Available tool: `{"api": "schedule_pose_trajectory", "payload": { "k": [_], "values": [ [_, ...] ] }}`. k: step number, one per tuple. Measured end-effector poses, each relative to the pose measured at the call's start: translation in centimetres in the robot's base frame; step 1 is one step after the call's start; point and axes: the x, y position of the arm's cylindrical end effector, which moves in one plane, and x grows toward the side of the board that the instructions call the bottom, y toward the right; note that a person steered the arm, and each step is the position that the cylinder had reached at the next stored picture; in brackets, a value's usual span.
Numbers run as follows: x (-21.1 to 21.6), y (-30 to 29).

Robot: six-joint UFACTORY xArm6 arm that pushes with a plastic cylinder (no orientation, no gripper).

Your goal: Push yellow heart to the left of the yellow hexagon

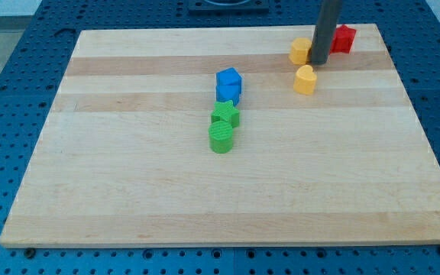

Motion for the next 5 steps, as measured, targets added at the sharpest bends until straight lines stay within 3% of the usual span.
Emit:
{"api": "schedule_pose_trajectory", "payload": {
  "k": [2, 3, 5],
  "values": [
    [3.7, 1.8],
    [6.0, 5.4],
    [8.9, 2.5]
  ]
}}
